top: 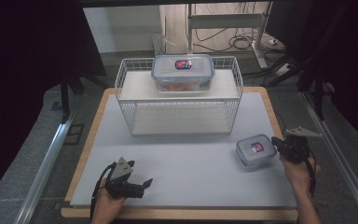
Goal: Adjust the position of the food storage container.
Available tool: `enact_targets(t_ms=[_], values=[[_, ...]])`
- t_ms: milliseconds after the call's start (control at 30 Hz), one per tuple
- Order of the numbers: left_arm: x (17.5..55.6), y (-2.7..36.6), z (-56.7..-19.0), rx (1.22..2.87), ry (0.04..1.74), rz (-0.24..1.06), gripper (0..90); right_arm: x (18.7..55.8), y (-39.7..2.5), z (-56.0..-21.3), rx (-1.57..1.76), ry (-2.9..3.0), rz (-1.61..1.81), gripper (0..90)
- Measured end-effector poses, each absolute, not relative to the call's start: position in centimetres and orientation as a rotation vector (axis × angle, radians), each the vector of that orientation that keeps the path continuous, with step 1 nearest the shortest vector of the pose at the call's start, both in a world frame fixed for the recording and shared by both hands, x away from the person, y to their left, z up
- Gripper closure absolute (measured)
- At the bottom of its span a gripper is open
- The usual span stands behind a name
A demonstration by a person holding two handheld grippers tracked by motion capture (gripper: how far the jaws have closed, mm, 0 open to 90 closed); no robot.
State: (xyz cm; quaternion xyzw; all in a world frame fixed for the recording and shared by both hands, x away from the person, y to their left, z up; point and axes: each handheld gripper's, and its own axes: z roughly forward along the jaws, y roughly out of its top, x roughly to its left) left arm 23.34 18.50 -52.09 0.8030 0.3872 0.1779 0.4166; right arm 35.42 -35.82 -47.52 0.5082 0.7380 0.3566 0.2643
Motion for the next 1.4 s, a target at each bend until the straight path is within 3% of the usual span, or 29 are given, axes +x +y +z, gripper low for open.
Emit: enact_targets(t_ms=[600, 1400], values=[[23.5, 18.5, -52.3, 2.012, 0.986, 0.43, 5.6, 35.8, -36.2, -48.5, 1.432, 2.031, 0.97, 89.4], [23.7, 18.5, -52.4, 2.012, 0.992, 0.423, 5.8, 33.7, -27.7, -48.5, 1.229, 2.289, 1.055, 89.4]])
